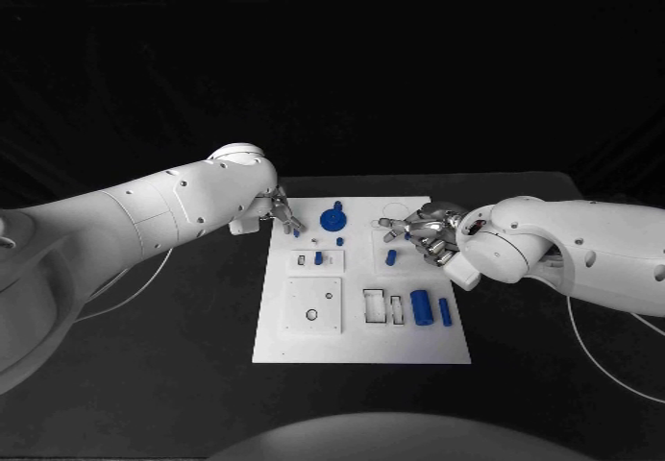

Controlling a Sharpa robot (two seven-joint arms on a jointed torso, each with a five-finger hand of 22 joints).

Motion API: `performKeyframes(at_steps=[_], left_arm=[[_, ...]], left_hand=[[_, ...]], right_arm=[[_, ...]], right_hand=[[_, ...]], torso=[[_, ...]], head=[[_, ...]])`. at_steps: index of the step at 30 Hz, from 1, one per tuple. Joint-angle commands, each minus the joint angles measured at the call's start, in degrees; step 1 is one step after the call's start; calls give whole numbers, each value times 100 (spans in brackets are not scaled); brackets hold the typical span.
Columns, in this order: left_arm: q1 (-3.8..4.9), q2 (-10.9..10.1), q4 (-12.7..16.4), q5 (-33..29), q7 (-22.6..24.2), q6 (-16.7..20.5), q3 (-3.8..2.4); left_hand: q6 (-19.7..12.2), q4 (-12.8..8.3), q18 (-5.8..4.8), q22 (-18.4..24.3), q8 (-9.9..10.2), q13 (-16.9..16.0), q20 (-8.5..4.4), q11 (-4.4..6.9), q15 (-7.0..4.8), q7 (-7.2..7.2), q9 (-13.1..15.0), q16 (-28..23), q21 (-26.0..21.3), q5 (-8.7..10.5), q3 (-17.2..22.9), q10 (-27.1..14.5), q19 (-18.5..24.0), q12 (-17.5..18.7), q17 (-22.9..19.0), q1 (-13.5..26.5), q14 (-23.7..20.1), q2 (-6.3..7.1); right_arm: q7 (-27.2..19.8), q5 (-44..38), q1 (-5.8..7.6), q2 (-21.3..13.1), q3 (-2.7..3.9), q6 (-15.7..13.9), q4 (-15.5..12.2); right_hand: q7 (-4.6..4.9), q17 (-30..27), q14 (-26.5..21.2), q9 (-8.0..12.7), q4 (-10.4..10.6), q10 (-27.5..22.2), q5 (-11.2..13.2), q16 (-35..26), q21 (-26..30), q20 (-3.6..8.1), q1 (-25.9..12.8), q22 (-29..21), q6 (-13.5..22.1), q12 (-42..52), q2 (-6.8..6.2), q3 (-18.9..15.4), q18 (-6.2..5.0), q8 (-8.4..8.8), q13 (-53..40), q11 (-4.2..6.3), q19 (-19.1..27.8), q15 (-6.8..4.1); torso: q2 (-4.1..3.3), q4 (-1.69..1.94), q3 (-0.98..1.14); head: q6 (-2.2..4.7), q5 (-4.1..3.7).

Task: Assemble the parts on the task board

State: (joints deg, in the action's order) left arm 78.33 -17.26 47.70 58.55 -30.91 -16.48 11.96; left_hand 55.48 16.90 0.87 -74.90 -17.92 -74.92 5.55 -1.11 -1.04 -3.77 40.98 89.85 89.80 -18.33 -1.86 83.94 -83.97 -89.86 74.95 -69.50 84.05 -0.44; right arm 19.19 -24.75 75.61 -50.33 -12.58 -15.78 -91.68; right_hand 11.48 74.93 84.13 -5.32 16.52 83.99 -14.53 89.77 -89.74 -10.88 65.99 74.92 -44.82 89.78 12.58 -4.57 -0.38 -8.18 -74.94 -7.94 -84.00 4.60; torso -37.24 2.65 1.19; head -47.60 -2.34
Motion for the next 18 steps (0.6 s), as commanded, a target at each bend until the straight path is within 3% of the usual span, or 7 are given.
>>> performKeyframes(at_steps=[1, 18], left_arm=[[-8, 41, -24, 7, 51, -103, -4], [-22, 116, -152, -17, 100, -82, -6]], left_hand=[[44, -2, -87, -1510, 28, -1508, -11, 43, -47, -11, -8, 15, 20, 4, 21, 606, -603, -14, 1505, 6, 595, -42], [56, -6, -87, -1510, 52, -1508, -8, 32, -37, -20, -26, 15, 20, 25, -34, 606, -603, -14, 1505, 124, 595, -113]], right_arm=[[-25, -13, -2, 8, 1, 88, -8], [-23, -13, -2, 12, 1, 89, -3]], right_hand=[[71, 1507, 587, -6, 3, 601, -28, 23, -26, -40, 44, 1508, 43, 22, -5, -22, 38, -33, -1506, -31, -600, 46], [72, 1507, 587, -7, 2, 601, -30, 23, -26, -41, 52, 1508, 48, 22, -2, -28, 38, -40, -1506, -32, -600, 47]], torso=[[3, 1, 5], [2, -1, -1]], head=[[5, 9], [8, -2]])
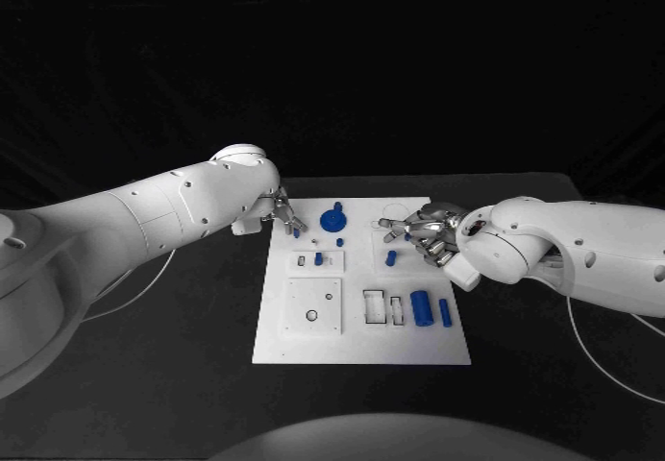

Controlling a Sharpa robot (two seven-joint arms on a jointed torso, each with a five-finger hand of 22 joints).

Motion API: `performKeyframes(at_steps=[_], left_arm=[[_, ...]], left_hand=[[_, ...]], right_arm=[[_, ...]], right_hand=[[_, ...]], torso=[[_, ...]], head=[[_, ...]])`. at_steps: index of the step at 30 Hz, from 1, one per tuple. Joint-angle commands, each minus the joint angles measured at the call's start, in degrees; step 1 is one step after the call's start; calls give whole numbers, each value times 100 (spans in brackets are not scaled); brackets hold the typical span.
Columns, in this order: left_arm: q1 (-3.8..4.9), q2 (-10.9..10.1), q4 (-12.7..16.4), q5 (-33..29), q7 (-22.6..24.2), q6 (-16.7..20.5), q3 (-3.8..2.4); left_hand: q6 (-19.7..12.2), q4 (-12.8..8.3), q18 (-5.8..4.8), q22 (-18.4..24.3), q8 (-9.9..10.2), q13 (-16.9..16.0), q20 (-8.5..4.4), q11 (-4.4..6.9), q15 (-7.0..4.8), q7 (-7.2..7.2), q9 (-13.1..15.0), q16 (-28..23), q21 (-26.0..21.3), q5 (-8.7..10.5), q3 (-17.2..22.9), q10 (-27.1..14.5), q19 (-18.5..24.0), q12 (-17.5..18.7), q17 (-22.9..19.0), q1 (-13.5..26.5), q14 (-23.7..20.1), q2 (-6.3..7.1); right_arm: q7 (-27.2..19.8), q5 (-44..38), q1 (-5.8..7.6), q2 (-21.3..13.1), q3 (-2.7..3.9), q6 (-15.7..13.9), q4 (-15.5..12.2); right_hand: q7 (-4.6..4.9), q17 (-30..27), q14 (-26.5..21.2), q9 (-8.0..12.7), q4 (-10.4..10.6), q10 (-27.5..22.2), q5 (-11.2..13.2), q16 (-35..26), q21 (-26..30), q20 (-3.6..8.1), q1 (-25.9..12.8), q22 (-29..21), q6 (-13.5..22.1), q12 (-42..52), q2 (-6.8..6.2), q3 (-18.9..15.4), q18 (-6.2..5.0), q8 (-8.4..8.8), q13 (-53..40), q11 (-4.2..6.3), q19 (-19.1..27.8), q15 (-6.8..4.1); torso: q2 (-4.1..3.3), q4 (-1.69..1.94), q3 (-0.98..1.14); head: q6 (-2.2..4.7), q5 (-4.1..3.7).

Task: Assemble the parts on the task board

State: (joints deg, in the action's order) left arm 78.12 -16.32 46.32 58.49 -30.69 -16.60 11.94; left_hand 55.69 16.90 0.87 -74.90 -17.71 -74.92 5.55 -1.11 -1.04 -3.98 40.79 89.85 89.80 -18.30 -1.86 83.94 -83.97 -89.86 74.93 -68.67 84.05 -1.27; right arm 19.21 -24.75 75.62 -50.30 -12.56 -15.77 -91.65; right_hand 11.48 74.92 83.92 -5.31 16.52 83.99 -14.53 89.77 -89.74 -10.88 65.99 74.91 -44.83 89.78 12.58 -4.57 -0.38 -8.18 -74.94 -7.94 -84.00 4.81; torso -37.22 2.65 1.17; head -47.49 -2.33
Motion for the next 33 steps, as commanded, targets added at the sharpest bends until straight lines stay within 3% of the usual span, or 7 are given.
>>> performKeyframes(at_steps=[1, 8, 15, 21, 33], left_arm=[[-1, 24, -19, -12, 80, -70, -4], [-3, 40, -40, -24, 100, -67, -4], [-6, 57, -50, -37, 95, -108, -5], [-9, 63, -50, -43, 96, -136, -5], [-12, 86, -53, -60, 118, -114, -6]], left_hand=[[35, -6, -87, -1510, 31, -1508, -8, 32, -37, 1, -8, 15, 20, 22, -32, 606, -603, -14, 1507, 40, 595, -34], [34, -16, -87, -1510, 43, -1508, -7, 41, -40, 13, -15, 15, 20, 13, 4, 606, -603, -14, 1507, -21, 595, -110], [30, -22, -87, -1510, 61, -1508, -9, 52, -48, 26, -24, 15, 20, 8, 63, 606, -603, -14, 1507, -153, 595, -186], [23, -31, -87, -1510, 82, -1508, -18, 67, -62, 41, -32, 15, 20, -104, 186, 606, -603, -14, 1507, -446, 595, -194], [30, -31, -87, -1510, 87, -1508, -23, 75, -68, 50, -32, 15, 20, -172, 292, 606, -603, -14, 1507, -611, 595, -210]], right_arm=[[-24, -13, -3, 10, 0, 88, -6], [-16, -13, -3, 4, 0, 83, -8], [-11, -13, -3, -1, 0, 76, -11], [-10, -13, -3, 2, 0, 77, -10], [-8, -13, -3, 9, 0, 79, -8]], right_hand=[[72, 1508, 608, -8, 2, 601, -30, 23, -26, -41, 52, 1509, 48, 22, -2, -28, 38, -40, -1506, -32, -600, 26], [72, 1508, 608, -8, 2, 601, -30, 23, -26, -41, 52, 1509, 48, 22, -2, -28, 38, -40, -1506, -32, -600, 26], [72, 1508, 608, -8, 2, 601, -30, 23, -26, -41, 52, 1509, 48, 22, -2, -28, 38, -40, -1506, -32, -600, 26], [72, 1508, 608, -8, 2, 601, -30, 23, -26, -41, 52, 1509, 48, 22, -2, -28, 38, -40, -1506, -32, -600, 26], [73, 1508, 608, -9, 2, 601, -32, 23, -26, -42, 58, 1509, 50, 22, 1, -32, 38, -45, -1506, -33, -600, 27]], torso=[[0, -1, 1], [-2, 1, 5], [1, -1, 5], [0, 5, 6], [0, -1, 3]], head=[[-4, -2], [0, 25], [-8, -10], [-6, 7], [-8, -11]])
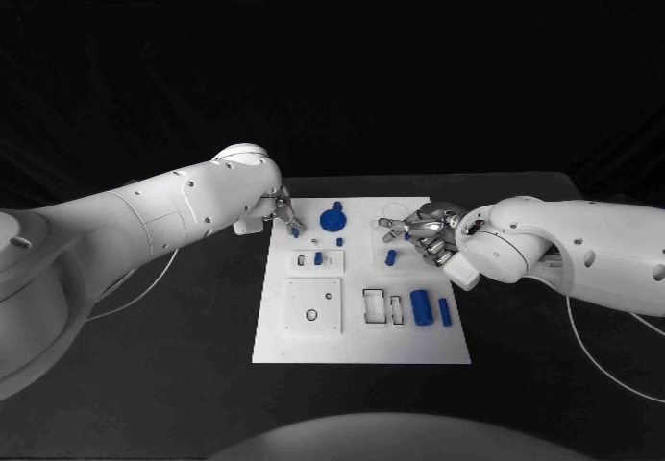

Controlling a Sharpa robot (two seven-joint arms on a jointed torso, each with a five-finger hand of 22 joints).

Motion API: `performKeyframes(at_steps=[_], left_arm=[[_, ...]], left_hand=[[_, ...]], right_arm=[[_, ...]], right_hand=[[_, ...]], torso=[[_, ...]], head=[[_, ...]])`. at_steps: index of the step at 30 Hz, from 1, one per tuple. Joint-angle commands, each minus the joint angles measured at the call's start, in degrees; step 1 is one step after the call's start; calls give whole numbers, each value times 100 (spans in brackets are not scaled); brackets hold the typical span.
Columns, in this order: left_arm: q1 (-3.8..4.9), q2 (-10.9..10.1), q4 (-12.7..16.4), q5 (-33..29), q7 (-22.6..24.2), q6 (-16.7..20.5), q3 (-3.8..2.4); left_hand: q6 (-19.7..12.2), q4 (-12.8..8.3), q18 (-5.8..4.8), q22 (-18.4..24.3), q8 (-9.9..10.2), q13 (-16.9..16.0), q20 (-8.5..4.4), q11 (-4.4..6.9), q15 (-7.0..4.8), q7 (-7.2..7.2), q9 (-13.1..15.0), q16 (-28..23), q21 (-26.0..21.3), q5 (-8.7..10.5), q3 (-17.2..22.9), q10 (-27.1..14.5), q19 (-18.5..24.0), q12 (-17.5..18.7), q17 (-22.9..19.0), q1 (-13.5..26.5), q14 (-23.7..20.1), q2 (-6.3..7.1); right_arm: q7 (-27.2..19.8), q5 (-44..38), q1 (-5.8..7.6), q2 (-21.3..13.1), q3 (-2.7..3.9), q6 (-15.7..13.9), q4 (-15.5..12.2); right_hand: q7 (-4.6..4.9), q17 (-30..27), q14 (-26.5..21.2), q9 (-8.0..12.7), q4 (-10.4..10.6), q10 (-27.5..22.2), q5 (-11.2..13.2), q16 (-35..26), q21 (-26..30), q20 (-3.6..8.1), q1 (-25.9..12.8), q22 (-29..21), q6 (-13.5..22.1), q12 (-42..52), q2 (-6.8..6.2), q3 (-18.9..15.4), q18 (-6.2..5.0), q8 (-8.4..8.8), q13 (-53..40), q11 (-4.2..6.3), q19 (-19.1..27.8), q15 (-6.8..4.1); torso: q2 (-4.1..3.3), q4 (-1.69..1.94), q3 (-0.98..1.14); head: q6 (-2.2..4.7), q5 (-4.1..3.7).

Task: Assemble the parts on the task board

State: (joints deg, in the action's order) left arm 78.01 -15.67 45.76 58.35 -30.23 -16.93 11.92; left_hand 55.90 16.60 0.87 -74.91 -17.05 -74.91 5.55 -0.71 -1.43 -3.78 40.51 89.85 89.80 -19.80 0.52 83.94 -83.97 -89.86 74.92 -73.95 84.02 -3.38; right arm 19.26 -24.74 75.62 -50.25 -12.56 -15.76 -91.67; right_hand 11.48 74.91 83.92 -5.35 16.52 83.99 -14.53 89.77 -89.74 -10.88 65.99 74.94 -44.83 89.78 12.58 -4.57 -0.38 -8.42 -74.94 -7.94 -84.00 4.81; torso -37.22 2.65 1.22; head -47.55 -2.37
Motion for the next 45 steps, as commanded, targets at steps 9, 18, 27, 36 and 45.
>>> performKeyframes(at_steps=[9, 18, 27, 36, 45], left_arm=[[-2, 7, 8, -81, 121, -65, -5], [-1, -73, 88, -102, 227, 87, -8], [93, -354, 486, -265, 229, 311, -76], [282, -947, 1352, -710, -56, 370, -86], [332, -1381, 2093, -908, -604, 332, -17]], left_hand=[[59, -46, -87, -1509, -11, -1509, -42, 64, -55, 63, 30, 15, 20, -67, 406, 606, -603, -14, 1508, -571, 598, 83], [72, -60, -87, -1509, -46, -1509, -58, 66, -62, 61, 85, 15, 20, -536, 757, 606, -603, -14, 1508, -912, 598, 320], [91, -59, -87, -1509, -66, -1509, -60, 69, -63, 65, 104, 15, 20, -567, 809, 606, -603, -14, 1508, -955, 598, 393], [115, -61, -87, -1509, -85, -1509, -62, 75, -67, 72, 121, 15, 20, -568, 843, 606, -603, -14, 1508, -992, 598, 457], [110, -64, -87, -1509, -83, -1509, -64, 77, -68, 74, 125, 15, 20, -569, 856, 606, -603, -14, 1508, -1011, 598, 492]], right_arm=[[-11, -14, -3, 9, 0, 78, 1], [-11, -14, -3, 3, 0, 76, 21], [-18, -14, -3, 12, 0, 83, 45], [-17, -14, -3, -4, -1, 81, 64], [-14, -14, -4, -16, -1, 74, 70]], right_hand=[[73, 1509, 608, -5, 2, 601, -32, 23, -26, -42, 58, 1506, 50, 22, 1, -32, 38, -21, -1506, -33, -600, 27], [73, 1509, 608, -5, 2, 601, -32, 23, -26, -42, 58, 1506, 50, 22, 1, -32, 38, -21, -1506, -33, -600, 27], [73, 1509, 608, -5, 2, 601, -32, 23, -26, -42, 58, 1506, 50, 22, 1, -32, 38, -21, -1506, -33, -600, 27], [73, 1509, 608, -5, 2, 601, -32, 23, -26, -42, 58, 1506, 50, 22, 1, -32, 38, -21, -1506, -33, -600, 27], [73, 1509, 608, -5, 2, 601, -32, 23, -26, -42, 58, 1506, 50, 22, 1, -32, 38, -21, -1506, -33, -600, 27]], torso=[[5, 2, 2], [2, 6, -1], [12, 11, 6], [7, 9, 7], [3, 9, -6]], head=[[-13, -6], [-5, -20], [-9, -2], [-26, 13], [-49, 27]])
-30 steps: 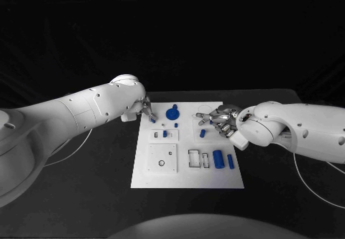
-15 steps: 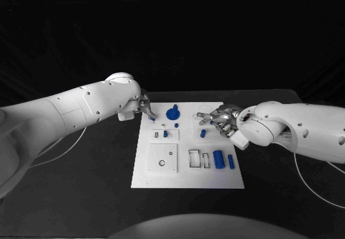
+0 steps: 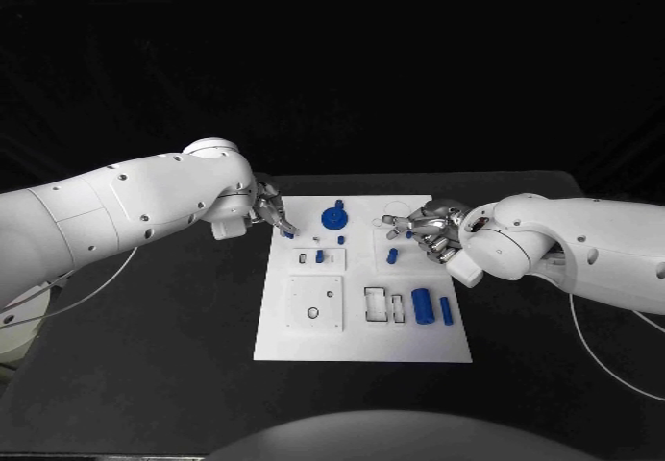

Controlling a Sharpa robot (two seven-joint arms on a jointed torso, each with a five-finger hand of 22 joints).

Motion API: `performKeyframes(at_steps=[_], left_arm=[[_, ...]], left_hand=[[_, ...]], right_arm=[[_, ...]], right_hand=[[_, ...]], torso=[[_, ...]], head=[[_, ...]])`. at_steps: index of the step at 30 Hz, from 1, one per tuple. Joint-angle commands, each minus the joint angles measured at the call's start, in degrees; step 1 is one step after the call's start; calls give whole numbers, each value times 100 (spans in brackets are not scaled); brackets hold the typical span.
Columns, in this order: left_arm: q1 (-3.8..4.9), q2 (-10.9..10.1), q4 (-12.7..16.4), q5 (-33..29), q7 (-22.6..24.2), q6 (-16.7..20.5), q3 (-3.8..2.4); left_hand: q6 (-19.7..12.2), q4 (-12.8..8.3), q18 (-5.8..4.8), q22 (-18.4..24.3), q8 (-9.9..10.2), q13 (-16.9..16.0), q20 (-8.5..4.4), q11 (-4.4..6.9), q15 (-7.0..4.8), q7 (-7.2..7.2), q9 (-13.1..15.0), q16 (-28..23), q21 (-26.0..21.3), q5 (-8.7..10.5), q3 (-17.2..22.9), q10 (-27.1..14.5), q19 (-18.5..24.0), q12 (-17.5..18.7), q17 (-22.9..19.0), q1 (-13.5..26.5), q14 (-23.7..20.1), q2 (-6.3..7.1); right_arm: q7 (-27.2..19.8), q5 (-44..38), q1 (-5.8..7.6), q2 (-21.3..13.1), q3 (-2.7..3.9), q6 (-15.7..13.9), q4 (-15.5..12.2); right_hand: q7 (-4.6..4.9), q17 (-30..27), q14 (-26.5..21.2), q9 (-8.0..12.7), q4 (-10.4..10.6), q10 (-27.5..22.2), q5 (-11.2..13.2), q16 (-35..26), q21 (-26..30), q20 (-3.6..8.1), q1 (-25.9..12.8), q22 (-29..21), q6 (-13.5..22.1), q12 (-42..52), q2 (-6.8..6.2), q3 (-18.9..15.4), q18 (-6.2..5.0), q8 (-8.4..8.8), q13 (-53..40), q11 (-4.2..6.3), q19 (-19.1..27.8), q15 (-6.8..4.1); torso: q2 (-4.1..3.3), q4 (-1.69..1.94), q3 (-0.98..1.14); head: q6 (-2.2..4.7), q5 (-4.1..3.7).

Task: Assemble the parts on the task board

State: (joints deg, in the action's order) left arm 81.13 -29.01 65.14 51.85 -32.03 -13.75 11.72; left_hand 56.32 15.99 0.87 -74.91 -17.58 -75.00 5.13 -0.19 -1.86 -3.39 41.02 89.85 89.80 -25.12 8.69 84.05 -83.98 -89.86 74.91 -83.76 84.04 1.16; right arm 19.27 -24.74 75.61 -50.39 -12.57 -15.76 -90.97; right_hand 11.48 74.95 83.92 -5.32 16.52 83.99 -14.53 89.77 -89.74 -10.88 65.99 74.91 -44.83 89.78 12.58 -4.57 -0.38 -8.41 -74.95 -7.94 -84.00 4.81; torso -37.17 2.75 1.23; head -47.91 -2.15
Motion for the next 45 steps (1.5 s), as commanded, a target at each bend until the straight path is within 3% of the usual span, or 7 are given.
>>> performKeyframes(at_steps=[1, 7, 12, 17, 33, 45], left_arm=[[22, -78, 230, -263, -496, 26, 8], [27, -155, 587, -266, -829, 150, 26], [20, -91, 703, -269, -948, 178, 56], [-6, -1, 672, -258, -1004, 137, 82], [-81, 149, 537, -39, -1027, 67, 99], [-153, 248, 342, -16, -988, 34, 99]], left_hand=[[67, -3, -87, -1509, -30, -1500, -23, 26, -26, 35, 74, 15, 20, -37, 40, 595, -602, -14, 1509, -32, 596, 43], [63, -25, -87, -1509, -34, -1500, -27, 29, -29, 37, 85, 15, 20, -56, 81, 595, -602, -14, 1509, -84, 596, 87], [75, -31, -87, -1509, -48, -1500, -31, 30, -32, 39, 104, 15, 20, -148, 101, 595, -602, -14, 1509, -89, 596, 178], [80, -41, -87, -1509, -57, -1500, -34, 35, -36, 43, 120, 15, 20, -253, 144, 595, -602, -14, 1509, -102, 596, 215], [70, -48, -87, -1509, -56, -1500, -36, 34, -37, 38, 129, 15, 20, -299, 180, 595, -602, -14, 1509, -114, 596, 222], [61, -50, -87, -1509, -55, -1500, -36, 30, -36, 31, 135, 15, 19, -316, 213, 595, -601, -14, 1509, -125, 596, 209]], right_arm=[[-15, -14, -3, -1, -1, 72, 2], [-19, -14, -4, 11, -1, 70, 0], [-17, -14, -4, 13, -1, 68, -5], [-20, -14, -4, 12, -1, 68, -14], [-27, -14, -4, 7, 0, 73, -30], [-26, -14, -4, 25, 0, 85, -18]], right_hand=[[73, 1505, 608, -7, 2, 601, -32, 23, -26, -42, 58, 1509, 50, 22, 1, -32, 38, -23, -1505, -33, -600, 28], [75, 1505, 608, -9, 3, 601, -33, 23, -26, -44, 66, 1509, 53, 22, 7, -38, 38, -30, -1505, -35, -600, 29], [75, 1505, 608, -9, 3, 601, -33, 23, -26, -44, 68, 1509, 54, 22, 8, -39, 38, -32, -1505, -35, -600, 30], [75, 1505, 608, -9, 3, 601, -33, 23, -26, -44, 68, 1509, 54, 22, 8, -39, 38, -32, -1505, -35, -600, 30], [76, 1505, 608, -10, 4, 601, -33, 23, -26, -45, 70, 1509, 55, 22, 9, -41, 38, -34, -1505, -36, -600, 30], [76, 1505, 608, -10, 4, 601, -33, 23, -26, -45, 70, 1509, 55, 22, 9, -41, 38, -34, -1505, -36, -600, 30]], torso=[[-1, 2, -8], [-11, -8, -12], [-12, -7, -10], [-10, -16, -5], [-3, -9, -8], [-2, -13, -5]], head=[[-15, 7], [-14, 34], [-26, 44], [-34, 79], [-74, 76], [-63, 80]])
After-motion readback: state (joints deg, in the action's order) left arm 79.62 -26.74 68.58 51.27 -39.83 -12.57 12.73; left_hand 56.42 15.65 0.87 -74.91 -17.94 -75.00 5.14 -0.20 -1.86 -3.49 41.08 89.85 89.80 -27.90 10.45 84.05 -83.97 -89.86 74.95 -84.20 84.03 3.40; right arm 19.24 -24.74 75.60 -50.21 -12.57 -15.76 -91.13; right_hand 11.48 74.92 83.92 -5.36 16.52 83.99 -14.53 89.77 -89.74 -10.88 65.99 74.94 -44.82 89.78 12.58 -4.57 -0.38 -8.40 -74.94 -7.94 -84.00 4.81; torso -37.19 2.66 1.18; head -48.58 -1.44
